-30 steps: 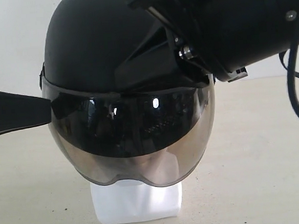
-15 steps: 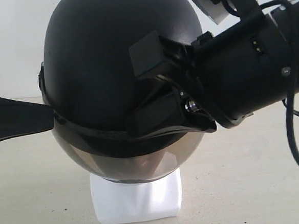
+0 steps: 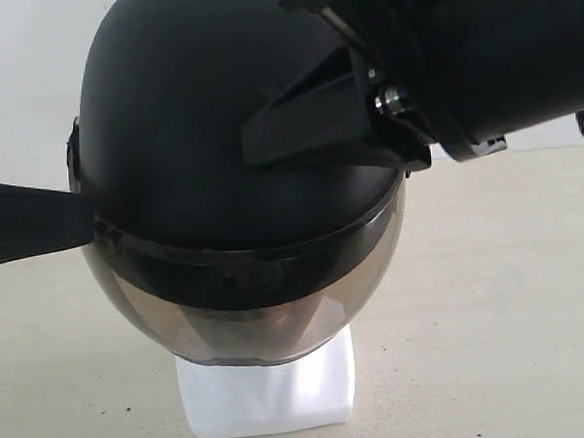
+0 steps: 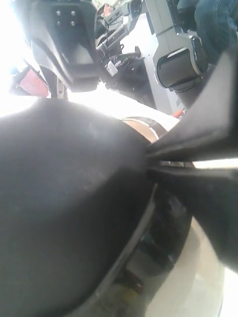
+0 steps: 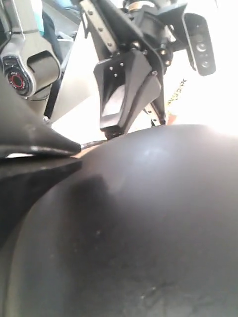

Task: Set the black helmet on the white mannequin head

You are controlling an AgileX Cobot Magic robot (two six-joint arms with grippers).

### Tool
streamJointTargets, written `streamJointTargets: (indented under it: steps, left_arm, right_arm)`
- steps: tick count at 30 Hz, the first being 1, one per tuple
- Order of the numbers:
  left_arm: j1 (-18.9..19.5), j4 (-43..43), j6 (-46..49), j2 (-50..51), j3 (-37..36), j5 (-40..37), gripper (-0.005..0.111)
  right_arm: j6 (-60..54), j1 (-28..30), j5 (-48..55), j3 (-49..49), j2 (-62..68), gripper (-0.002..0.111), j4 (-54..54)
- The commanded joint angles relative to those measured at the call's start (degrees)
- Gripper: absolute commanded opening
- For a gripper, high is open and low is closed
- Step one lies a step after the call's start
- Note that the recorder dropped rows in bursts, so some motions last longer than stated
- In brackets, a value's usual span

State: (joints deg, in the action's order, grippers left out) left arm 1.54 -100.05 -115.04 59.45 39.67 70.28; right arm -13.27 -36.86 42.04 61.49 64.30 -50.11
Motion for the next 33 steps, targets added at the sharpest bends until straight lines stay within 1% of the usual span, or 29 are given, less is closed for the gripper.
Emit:
streamJointTargets:
  steps: [1,6,9,11,13,19,23,26,28,33]
  left_arm:
    - [-0.3,0.1,0.7,-2.3,0.0,-0.7,0.004]
    - [-0.3,0.1,3.0,-4.7,0.0,-0.3,0.004]
    - [-0.3,0.1,4.0,-6.4,-0.1,-0.3,0.004]
    - [-0.3,0.1,4.2,-7.2,-0.1,-0.3,0.004]
    - [-0.3,0.1,4.2,-7.9,-0.1,-0.3,0.004]
    - [-0.5,0.1,4.0,-9.1,-0.5,-0.3,0.004]
    - [-2.4,0.1,4.0,-10.5,-1.8,-0.3,0.004]
    - [-4.3,0.1,4.0,-12.6,-2.6,-0.3,0.004]
    - [-4.9,0.1,4.0,-14.3,-3.1,-0.3,0.004]
    - [-4.9,0.1,1.1,-17.4,-3.6,-0.3,0.004]
  right_arm:
    - [-0.5,0.2,-1.2,0.4,-2.6,0.0,0.3]
    - [-0.4,0.2,-3.0,0.4,-6.6,0.0,4.4]
    - [-0.4,0.2,-2.8,0.4,-10.1,0.0,10.6]
    - [-0.4,0.2,-1.5,0.4,-12.6,0.0,14.5]
    - [-0.4,0.2,1.0,0.4,-14.7,0.0,15.7]
    - [-0.8,0.2,9.0,0.4,-19.0,0.0,16.6]
    - [-2.8,0.2,13.0,0.4,-20.3,0.0,16.7]
    - [-2.8,0.2,13.9,0.4,-20.3,0.0,16.5]
    - [-2.8,0.2,13.9,0.4,-20.3,0.0,16.4]
    - [-2.7,0.2,13.9,0.4,-20.3,0.0,16.4]
